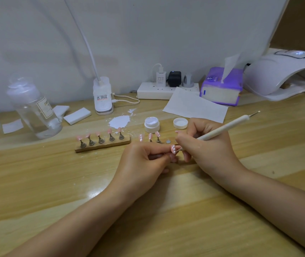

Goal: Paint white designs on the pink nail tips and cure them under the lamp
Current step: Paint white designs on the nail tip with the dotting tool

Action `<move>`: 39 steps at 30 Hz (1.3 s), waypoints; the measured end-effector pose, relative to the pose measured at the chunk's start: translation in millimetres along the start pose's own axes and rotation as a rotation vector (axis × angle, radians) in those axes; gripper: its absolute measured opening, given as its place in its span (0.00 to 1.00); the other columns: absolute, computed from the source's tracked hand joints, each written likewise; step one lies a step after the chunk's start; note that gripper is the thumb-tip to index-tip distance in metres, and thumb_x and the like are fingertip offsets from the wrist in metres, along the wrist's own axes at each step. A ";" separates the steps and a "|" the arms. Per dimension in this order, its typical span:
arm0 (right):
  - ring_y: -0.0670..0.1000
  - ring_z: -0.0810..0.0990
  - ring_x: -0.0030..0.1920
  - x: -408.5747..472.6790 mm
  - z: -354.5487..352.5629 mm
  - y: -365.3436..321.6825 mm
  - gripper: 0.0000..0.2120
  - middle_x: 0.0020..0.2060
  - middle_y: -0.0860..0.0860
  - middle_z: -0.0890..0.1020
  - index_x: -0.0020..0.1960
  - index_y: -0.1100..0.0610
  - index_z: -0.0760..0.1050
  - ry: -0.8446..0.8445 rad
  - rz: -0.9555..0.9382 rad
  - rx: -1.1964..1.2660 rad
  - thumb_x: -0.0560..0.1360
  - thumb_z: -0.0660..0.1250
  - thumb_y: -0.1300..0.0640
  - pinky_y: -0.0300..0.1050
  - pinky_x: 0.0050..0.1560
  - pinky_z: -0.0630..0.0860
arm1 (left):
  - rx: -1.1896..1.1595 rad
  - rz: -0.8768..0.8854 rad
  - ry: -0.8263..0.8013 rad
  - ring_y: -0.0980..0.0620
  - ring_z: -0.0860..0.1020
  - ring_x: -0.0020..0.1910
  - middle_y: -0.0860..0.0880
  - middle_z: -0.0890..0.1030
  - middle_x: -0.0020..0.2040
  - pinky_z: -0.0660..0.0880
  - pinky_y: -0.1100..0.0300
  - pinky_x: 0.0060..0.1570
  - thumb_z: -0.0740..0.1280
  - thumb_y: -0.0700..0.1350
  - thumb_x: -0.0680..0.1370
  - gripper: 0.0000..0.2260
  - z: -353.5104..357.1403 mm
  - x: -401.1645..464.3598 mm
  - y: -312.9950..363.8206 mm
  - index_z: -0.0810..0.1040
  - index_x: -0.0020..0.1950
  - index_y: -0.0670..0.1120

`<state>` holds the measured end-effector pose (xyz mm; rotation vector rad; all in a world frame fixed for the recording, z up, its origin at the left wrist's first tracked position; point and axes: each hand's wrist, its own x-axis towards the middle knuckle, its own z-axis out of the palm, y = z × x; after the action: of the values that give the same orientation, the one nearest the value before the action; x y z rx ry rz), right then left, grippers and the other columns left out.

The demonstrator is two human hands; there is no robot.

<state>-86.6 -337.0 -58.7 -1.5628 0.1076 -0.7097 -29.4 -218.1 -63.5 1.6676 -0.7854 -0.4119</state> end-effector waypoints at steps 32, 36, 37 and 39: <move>0.42 0.70 0.24 4.6 -12.5 -5.4 0.13 0.21 0.46 0.74 0.29 0.55 0.72 0.079 -0.059 -0.054 0.65 0.72 0.49 0.31 0.29 0.68 | -0.134 -0.029 0.049 0.58 0.83 0.40 0.50 0.85 0.36 0.77 0.65 0.32 0.69 0.40 0.73 0.06 -1.6 -2.4 0.3 0.84 0.41 0.51; 0.44 0.75 0.35 5.6 -15.6 -1.5 0.10 0.32 0.45 0.79 0.38 0.47 0.74 -0.062 -0.094 -0.144 0.62 0.75 0.53 0.41 0.40 0.74 | -0.172 0.000 0.037 0.59 0.82 0.40 0.51 0.85 0.36 0.75 0.68 0.31 0.68 0.39 0.73 0.07 -3.2 -3.5 2.1 0.83 0.43 0.51; 0.43 0.76 0.38 5.9 -16.8 -0.8 0.12 0.35 0.44 0.80 0.41 0.46 0.74 -0.093 -0.111 -0.183 0.62 0.74 0.54 0.39 0.43 0.74 | -0.171 0.010 0.038 0.60 0.82 0.40 0.51 0.85 0.36 0.75 0.68 0.31 0.68 0.39 0.73 0.08 -3.5 -3.9 2.2 0.83 0.42 0.52; 0.41 0.76 0.40 5.9 -18.6 -1.3 0.16 0.39 0.42 0.81 0.44 0.45 0.73 -0.146 -0.146 -0.263 0.61 0.75 0.54 0.34 0.45 0.72 | -0.175 0.023 0.048 0.61 0.82 0.39 0.52 0.84 0.36 0.76 0.68 0.32 0.68 0.40 0.73 0.10 -4.0 -4.6 2.9 0.84 0.40 0.54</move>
<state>-91.5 -355.8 -56.2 -1.8837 -0.0237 -0.7133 -30.9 -212.3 -60.3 1.4985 -0.7125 -0.4112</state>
